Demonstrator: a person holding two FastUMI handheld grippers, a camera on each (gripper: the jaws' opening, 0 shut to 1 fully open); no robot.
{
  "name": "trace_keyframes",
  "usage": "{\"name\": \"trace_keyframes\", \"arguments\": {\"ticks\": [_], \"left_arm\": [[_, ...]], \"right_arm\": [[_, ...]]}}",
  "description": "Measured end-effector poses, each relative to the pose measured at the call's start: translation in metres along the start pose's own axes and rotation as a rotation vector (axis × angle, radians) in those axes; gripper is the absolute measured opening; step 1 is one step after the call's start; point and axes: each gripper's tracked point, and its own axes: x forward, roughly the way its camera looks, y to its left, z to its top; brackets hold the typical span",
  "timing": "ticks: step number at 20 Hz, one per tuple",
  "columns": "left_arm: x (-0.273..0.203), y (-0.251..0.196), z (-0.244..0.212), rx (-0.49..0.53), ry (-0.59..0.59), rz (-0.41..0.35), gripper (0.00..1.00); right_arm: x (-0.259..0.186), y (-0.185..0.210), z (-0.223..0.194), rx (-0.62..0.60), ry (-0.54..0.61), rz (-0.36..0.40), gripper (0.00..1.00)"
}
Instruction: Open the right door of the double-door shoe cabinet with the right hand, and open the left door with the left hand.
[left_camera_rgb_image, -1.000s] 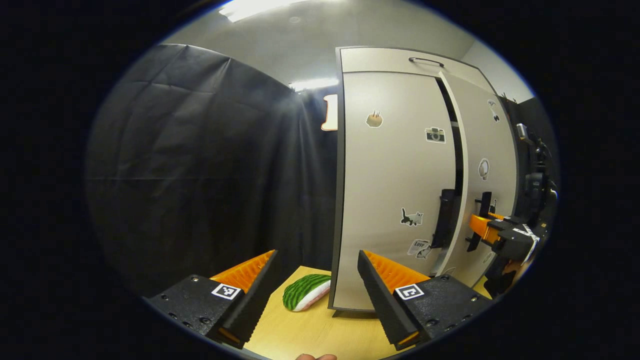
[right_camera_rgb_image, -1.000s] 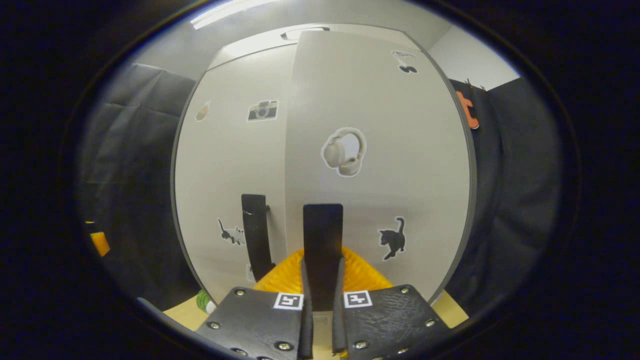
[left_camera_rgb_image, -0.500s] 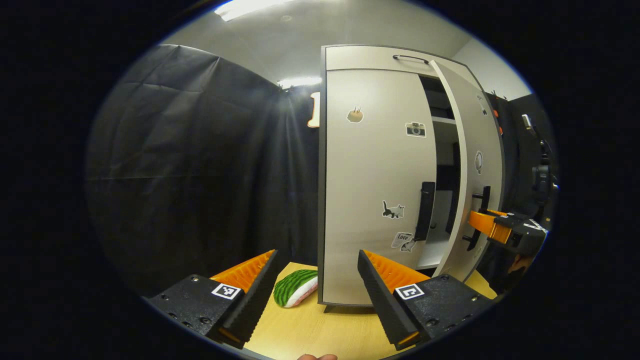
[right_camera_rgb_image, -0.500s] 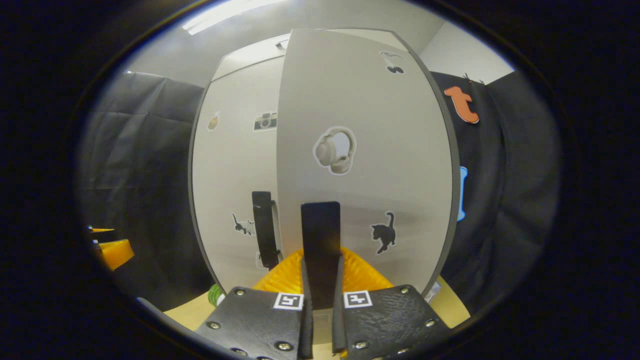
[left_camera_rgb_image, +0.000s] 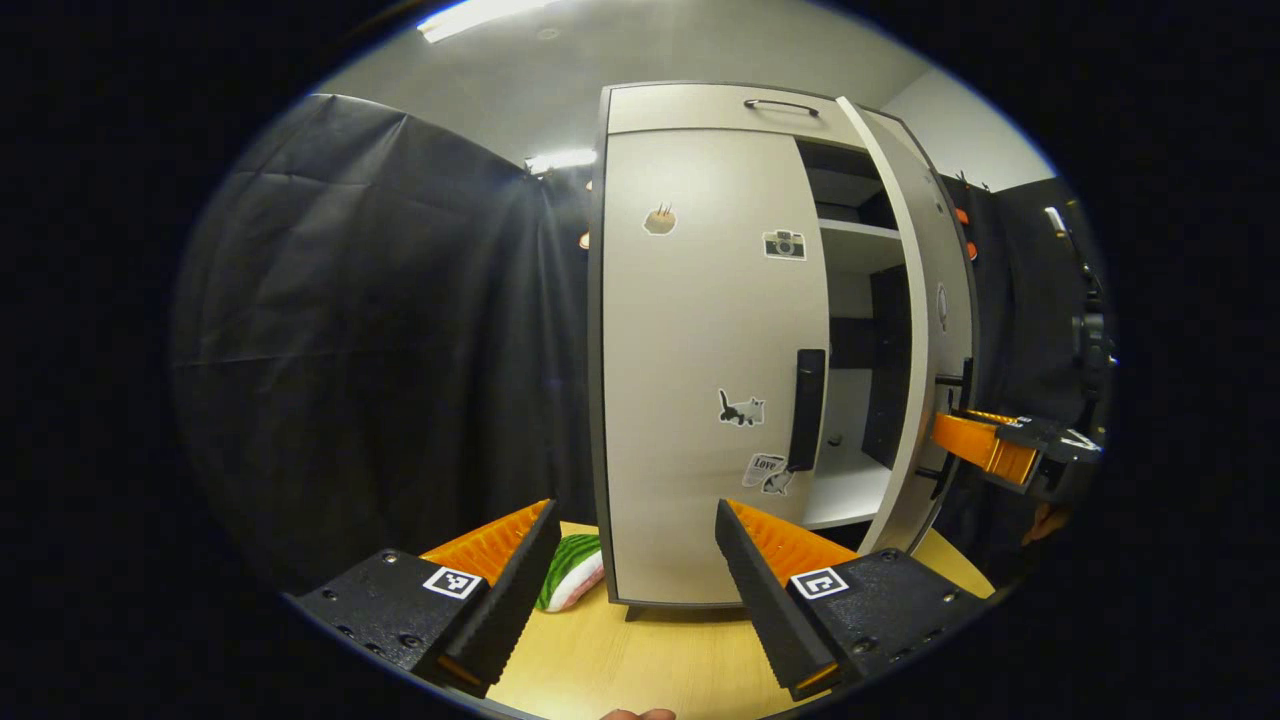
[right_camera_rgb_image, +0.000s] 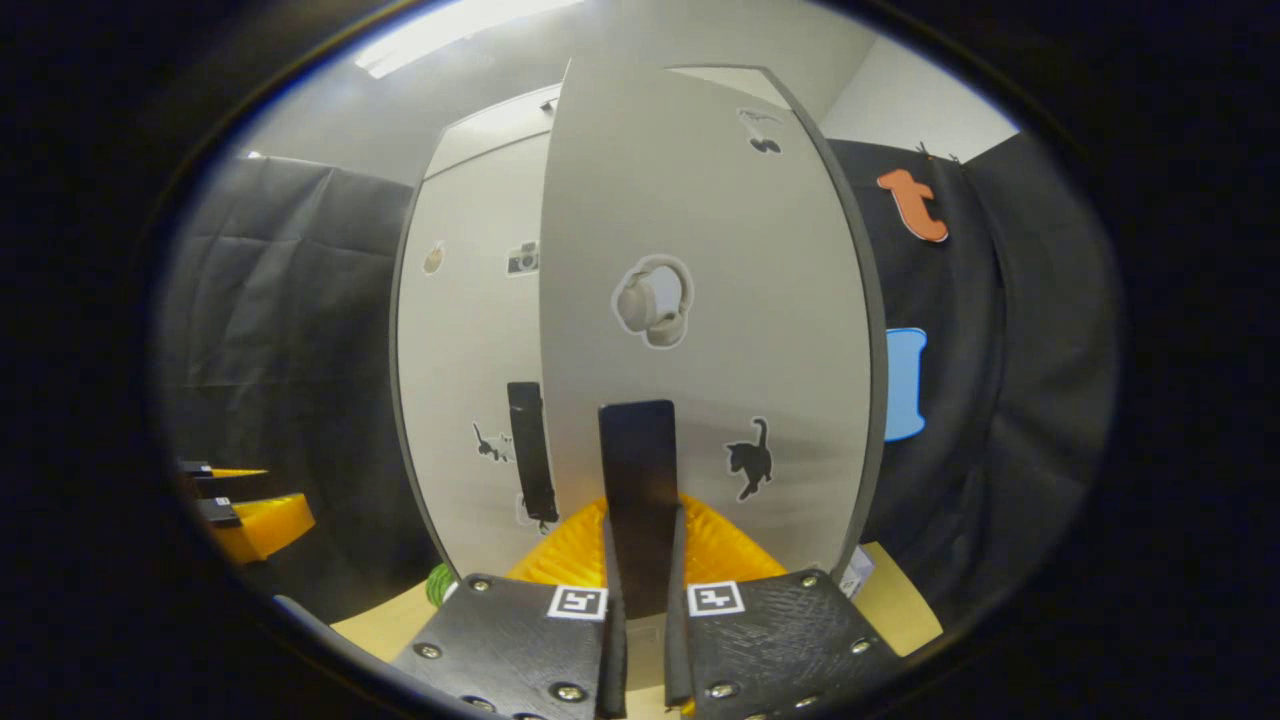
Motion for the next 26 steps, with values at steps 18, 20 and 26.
{"name": "trace_keyframes", "arguments": {"ticks": [18, 20, 26], "left_arm": [[0.001, -0.015, -0.008, 0.017, 0.023, -0.030, 0.96], [0.001, -0.016, -0.009, 0.023, 0.027, -0.031, 0.96], [0.002, -0.019, -0.014, 0.019, 0.041, -0.034, 0.96]], "right_arm": [[-0.012, -0.012, -0.002, 0.006, -0.041, 0.019, 0.15], [-0.014, -0.013, -0.002, 0.007, -0.049, 0.018, 0.15], [-0.018, -0.019, -0.002, -0.008, -0.057, 0.011, 0.15]]}}
